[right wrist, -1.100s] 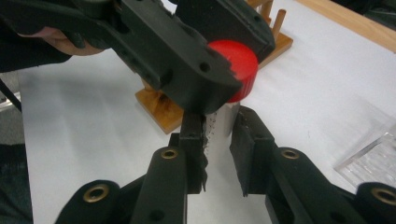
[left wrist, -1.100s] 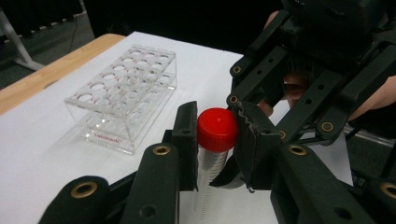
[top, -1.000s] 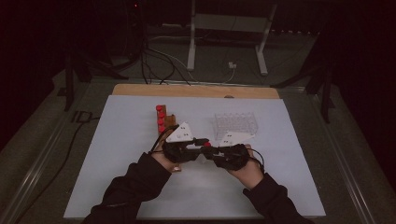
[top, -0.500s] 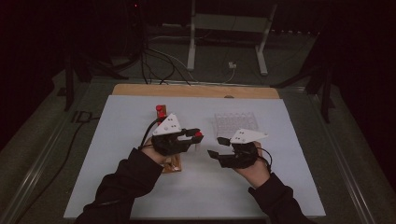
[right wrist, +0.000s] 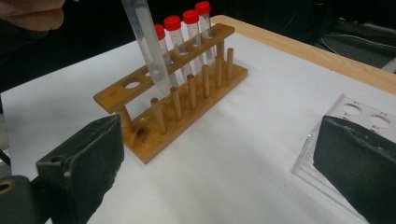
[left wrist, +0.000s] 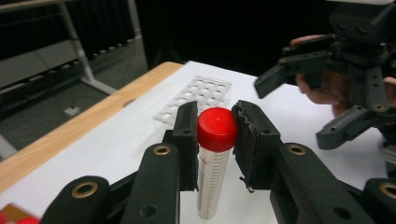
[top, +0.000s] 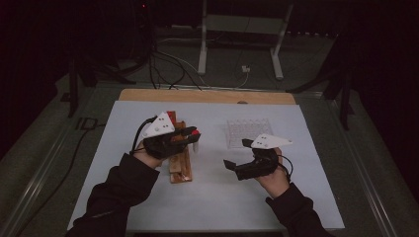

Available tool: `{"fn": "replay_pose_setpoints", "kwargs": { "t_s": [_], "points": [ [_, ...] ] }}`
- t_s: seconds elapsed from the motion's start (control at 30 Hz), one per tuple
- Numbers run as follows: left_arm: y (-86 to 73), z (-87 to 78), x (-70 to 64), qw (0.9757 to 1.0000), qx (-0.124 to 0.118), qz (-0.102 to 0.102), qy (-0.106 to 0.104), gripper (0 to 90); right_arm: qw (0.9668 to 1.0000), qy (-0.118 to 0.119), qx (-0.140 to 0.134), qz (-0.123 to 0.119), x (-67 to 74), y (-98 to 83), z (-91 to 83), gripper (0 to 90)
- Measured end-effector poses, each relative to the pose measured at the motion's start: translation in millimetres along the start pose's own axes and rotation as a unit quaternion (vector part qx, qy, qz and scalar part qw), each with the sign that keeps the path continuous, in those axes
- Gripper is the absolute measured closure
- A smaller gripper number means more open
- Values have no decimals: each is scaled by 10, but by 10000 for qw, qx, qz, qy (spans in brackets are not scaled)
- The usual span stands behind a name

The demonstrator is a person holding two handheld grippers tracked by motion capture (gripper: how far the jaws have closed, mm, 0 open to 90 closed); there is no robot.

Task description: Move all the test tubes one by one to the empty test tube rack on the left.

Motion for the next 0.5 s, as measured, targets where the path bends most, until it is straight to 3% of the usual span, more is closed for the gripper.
{"fn": "replay_pose_setpoints", "kwargs": {
  "t_s": [0.5],
  "points": [
    [-37,-383,109,9987,-144,-66,474,720,10000,-31,-45,-43,-27,0,-20,0]
  ]
}}
Point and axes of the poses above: each handheld gripper's, and its own axes: z roughly forward along the jaws, y roughly out of its top, x roughly to its left, the point moved 6 cm from there along z, roughly forward along the jaws, and after that the axes turned 10 degrees about -y, right-handed, at the moved point
